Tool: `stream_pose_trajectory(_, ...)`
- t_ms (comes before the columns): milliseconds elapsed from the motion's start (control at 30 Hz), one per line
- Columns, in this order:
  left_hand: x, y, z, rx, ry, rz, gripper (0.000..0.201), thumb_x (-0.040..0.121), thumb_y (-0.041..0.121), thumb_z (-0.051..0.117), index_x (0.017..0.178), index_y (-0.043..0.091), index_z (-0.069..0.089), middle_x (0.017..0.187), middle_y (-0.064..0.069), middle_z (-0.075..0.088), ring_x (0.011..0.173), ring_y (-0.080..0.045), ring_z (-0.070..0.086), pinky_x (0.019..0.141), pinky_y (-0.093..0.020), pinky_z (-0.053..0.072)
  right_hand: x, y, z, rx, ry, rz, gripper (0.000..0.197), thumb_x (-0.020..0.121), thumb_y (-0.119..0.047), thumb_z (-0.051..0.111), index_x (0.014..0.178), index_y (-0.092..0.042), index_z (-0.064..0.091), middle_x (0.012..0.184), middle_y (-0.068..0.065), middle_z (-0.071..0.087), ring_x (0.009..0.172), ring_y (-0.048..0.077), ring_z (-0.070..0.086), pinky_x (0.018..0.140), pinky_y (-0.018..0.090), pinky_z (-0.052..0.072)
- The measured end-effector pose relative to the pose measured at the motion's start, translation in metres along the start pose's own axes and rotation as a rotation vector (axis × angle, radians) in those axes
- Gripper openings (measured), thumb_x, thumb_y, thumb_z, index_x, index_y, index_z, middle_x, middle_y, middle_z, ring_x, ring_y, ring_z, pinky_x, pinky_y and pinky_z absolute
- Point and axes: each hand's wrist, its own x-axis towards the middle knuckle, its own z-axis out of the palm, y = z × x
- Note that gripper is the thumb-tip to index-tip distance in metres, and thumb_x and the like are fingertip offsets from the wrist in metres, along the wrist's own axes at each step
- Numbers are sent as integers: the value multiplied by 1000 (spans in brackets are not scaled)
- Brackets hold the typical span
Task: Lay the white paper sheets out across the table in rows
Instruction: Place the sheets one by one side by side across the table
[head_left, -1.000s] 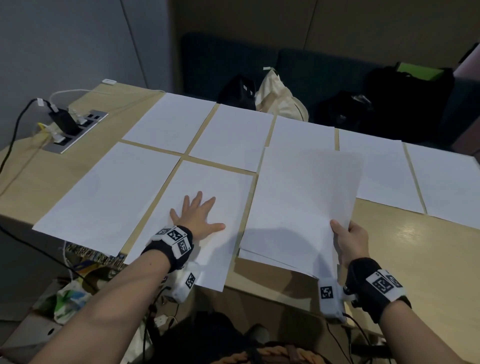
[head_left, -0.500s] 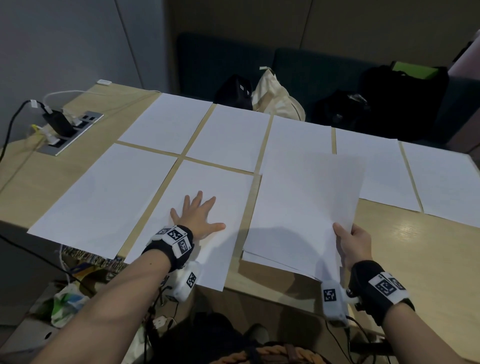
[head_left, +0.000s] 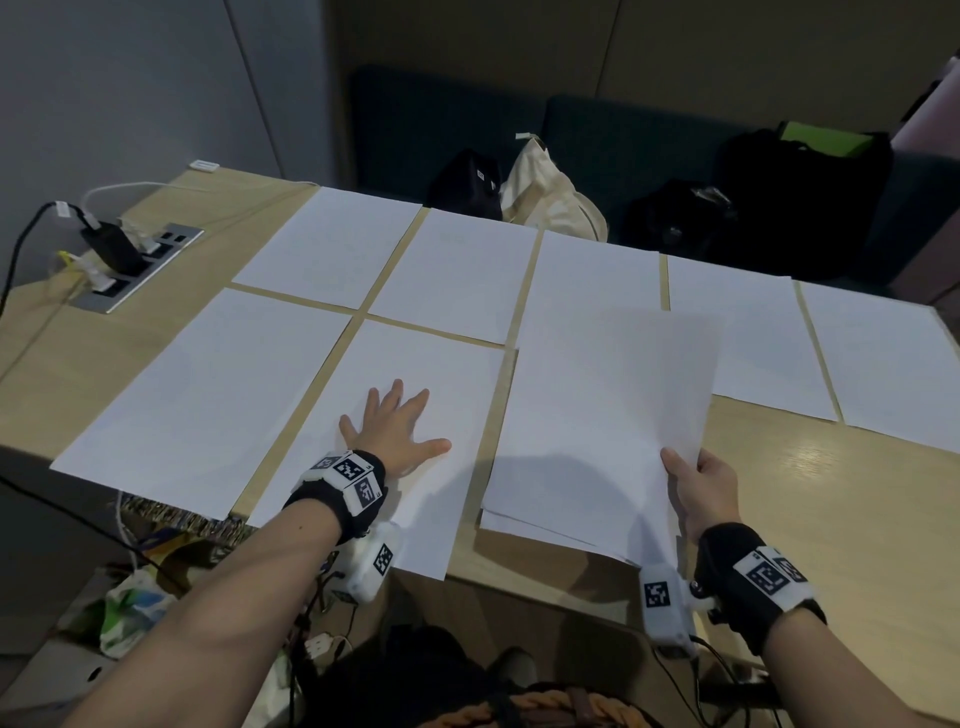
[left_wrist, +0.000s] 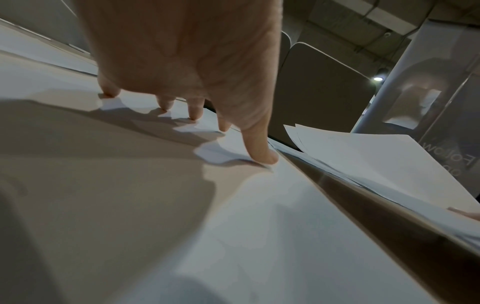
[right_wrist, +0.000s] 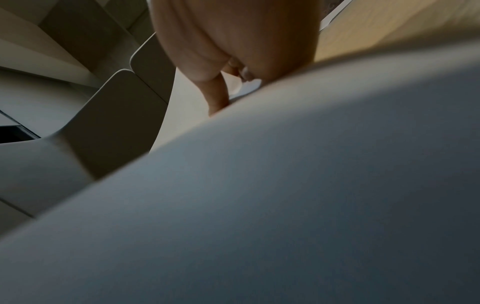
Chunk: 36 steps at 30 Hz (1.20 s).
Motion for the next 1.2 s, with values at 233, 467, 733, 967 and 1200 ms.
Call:
stream_pose_trajectory(233, -6, 32, -13, -166, 232, 145, 55, 92, 48, 45, 142, 27, 38, 156, 2, 27, 145, -19, 18, 115, -42, 11, -3, -4, -1, 34, -62, -9, 37, 91, -2, 51, 126, 9, 49, 127, 25, 57, 101, 29, 56, 97, 39, 45)
stream_pose_trajectory(467, -14, 83, -12, -635, -13, 147, 37, 95, 15, 47, 131, 9, 48, 118, -8, 61, 107, -27, 57, 90, -33, 48, -9, -3, -12, 60, -150, 14, 35, 92, -5, 51, 124, 8, 51, 120, 21, 60, 93, 29, 62, 90, 39, 52)
stream_pose_trajectory(733, -16, 96, 3, -923, -33, 27, 45, 82, -1, 64, 126, -3, 51, 62, 4, 62, 60, -14, 58, 47, -12, 48, -14, 9, -43, 136, -174, 60, 33, 93, -5, 50, 122, 10, 51, 84, 8, 61, 38, -4, 55, 36, 7, 41)
stream_pose_trajectory(967, -22, 105, 6, -898, 57, 25, 47, 66, 12, 82, 108, 0, 63, 92, -11, 71, 84, -21, 68, 75, -25, 53, -12, 15, -52, 194, -83, 32, 37, 88, 0, 56, 124, 9, 52, 122, 24, 61, 81, 14, 63, 81, 28, 52)
stream_pose_trajectory(1200, -36, 115, 10, -1032, -28, 37, 23, 84, 2, 63, 106, 3, 55, 75, -1, 60, 44, 2, 61, 45, -9, 48, -12, 12, -67, 263, -37, 47, 38, 90, 2, 53, 126, 12, 48, 126, 26, 57, 79, 13, 60, 64, 15, 56)
